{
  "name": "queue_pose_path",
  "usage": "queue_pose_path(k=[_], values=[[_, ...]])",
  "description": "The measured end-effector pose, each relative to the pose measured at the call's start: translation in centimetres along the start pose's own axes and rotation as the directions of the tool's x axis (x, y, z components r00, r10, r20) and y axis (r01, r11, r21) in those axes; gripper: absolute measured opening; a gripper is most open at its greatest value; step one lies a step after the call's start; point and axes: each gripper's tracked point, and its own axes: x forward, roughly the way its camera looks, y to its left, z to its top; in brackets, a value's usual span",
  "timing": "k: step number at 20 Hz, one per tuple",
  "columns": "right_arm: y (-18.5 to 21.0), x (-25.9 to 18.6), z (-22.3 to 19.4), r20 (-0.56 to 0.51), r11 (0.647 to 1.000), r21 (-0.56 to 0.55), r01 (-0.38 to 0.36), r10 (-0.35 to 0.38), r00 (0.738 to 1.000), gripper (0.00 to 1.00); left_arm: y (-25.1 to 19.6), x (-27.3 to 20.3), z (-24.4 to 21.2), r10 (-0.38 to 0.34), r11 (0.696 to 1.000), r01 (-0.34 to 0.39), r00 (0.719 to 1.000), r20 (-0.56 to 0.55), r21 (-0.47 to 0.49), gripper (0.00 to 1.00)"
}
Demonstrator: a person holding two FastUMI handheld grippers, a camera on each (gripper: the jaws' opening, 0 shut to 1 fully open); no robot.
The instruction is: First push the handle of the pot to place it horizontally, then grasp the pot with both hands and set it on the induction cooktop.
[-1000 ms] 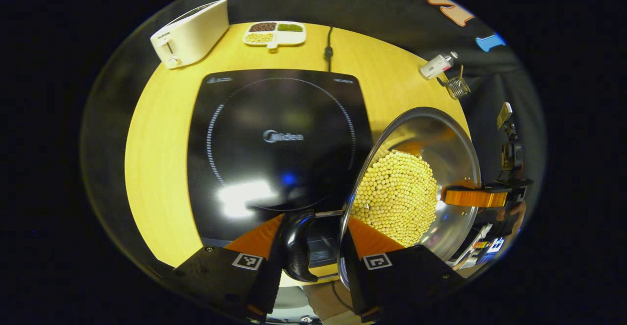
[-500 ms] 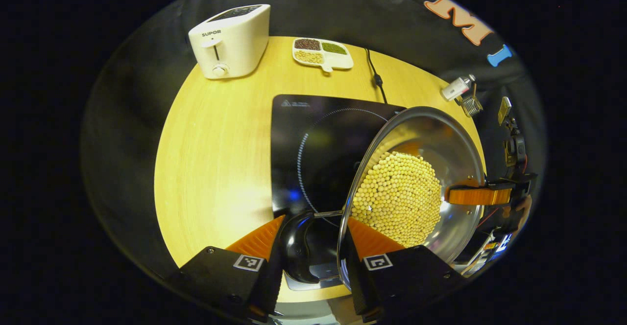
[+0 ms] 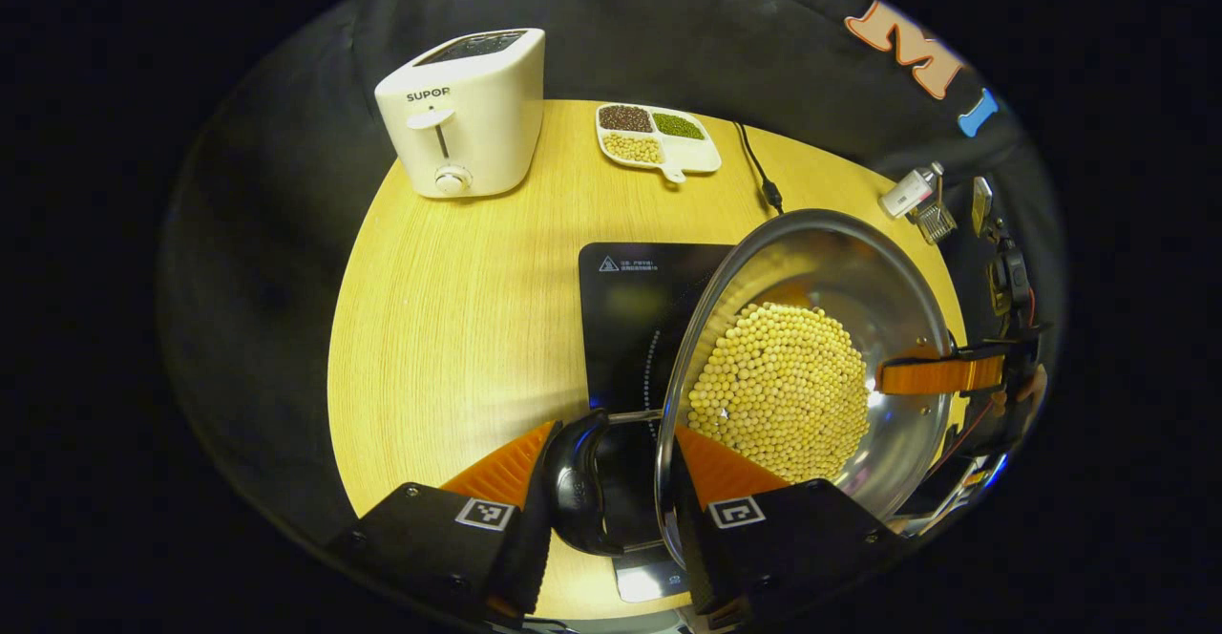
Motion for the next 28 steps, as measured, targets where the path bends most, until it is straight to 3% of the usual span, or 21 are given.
queue_pose_path(k=[5,12,13,20,22,23,24,25,26,28], values=[[0.5,1.0,0.3,-0.019,1.0,0.01,-0.014,0.015,1.0,0.51,0.7,0.4,0.8,0.032,0.999,-0.033,0.999,0.006,0.028,0.6],[0.4,0.9,0.6,-0.012,0.999,-0.004,-0.034,0.033,0.999,0.51,0.6,0.3,0.6,0.022,1.0,-0.022,1.0,0.017,0.007,0.61],[0.5,1.1,0.5,-0.009,0.999,-0.004,-0.036,0.036,0.999,0.58,0.5,0.3,0.6,0.021,1.0,-0.021,1.0,0.017,0.007,0.61],[0.1,1.7,1.0,0.03,0.999,-0.025,-0.027,0.027,0.999,0.55,0.4,0.2,0.3,0.005,1.0,-0.005,1.0,0.027,-0.005,0.63],[-0.2,1.6,1.1,0.049,0.998,-0.059,-0.016,0.019,0.999,0.61,0.6,0.1,0.2,0.016,1.0,-0.016,0.999,0.033,-0.002,0.65],[-0.2,1.0,1.2,0.068,0.997,-0.077,-0.015,0.02,0.997,0.72,1.1,0.0,0.2,0.037,0.999,-0.037,0.998,0.043,-0.003,0.66],[-0.1,0.3,1.4,0.091,0.995,-0.093,-0.022,0.031,0.995,0.83,1.4,0.0,0.3,0.045,0.999,-0.044,0.997,0.058,-0.008,0.74],[0.1,-0.2,1.7,0.123,0.994,-0.103,-0.034,0.047,0.991,1.0,1.6,-0.1,0.3,0.046,0.999,-0.045,0.995,0.092,-0.013,0.86],[0.4,-0.9,2.4,0.163,0.993,-0.109,-0.043,0.06,0.985,0.94,1.3,-0.7,0.9,0.029,0.999,-0.026,0.991,0.127,-0.021,0.98],[0.4,-2.6,3.8,0.252,0.992,-0.119,-0.039,0.068,0.965,0.93,0.9,-1.6,1.0,0.01,0.999,-0.004,0.985,0.175,-0.037,0.96]])
